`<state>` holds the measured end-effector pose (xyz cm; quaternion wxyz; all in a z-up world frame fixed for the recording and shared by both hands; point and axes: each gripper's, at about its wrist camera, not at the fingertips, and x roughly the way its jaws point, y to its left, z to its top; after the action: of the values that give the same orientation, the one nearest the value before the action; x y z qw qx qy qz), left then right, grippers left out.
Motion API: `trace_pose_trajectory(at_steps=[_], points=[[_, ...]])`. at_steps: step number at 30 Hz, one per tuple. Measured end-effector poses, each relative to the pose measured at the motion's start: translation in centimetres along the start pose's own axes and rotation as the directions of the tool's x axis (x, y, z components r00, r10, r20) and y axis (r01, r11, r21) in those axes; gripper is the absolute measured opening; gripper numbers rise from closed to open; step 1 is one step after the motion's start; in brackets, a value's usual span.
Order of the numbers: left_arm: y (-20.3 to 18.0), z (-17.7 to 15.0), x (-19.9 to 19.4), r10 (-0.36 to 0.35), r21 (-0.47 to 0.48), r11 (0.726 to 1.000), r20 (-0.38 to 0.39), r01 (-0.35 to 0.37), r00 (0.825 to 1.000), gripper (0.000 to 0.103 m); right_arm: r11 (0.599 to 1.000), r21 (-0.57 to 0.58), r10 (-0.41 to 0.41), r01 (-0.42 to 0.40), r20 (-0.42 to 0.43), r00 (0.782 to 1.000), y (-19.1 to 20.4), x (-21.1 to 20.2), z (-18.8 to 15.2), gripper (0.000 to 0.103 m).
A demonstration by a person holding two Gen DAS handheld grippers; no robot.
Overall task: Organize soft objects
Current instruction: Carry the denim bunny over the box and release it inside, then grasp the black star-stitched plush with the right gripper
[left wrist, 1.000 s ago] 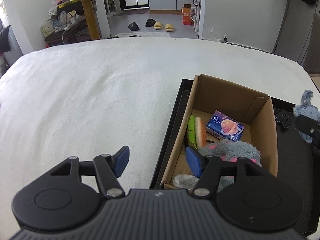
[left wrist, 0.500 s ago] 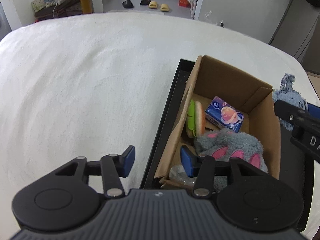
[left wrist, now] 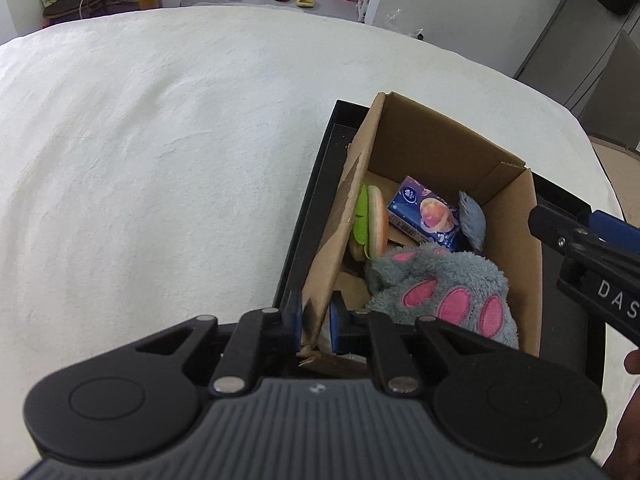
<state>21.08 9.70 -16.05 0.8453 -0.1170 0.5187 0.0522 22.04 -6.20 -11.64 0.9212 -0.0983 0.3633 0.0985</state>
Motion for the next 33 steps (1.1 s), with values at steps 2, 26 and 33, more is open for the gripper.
trace_pose_trajectory(at_steps=[2, 26, 33], points=[[0.2, 0.0, 0.0, -0.004, -0.001, 1.0, -0.002, 0.004, 1.0, 0.012, 1.0, 0.013, -0.005, 0.005, -0.001, 1.0, -0.4, -0.2, -0.2, 0.067], [-2.4, -0.6, -2.2, 0.18, 0.075, 0.979, 0.123, -0.19, 0.976, 0.038, 0.995, 0.095, -0.029, 0.028, 0.0, 1.0, -6.0, -0.5, -3.0, 0.067], [-3.9, -0.8, -2.1, 0.244, 0.124, 0.957, 0.15, -0.264, 0.958, 0.049, 0.993, 0.114, -0.034, 0.036, -0.015, 0.999, -7.8, 0.8, -4.5, 0.067]])
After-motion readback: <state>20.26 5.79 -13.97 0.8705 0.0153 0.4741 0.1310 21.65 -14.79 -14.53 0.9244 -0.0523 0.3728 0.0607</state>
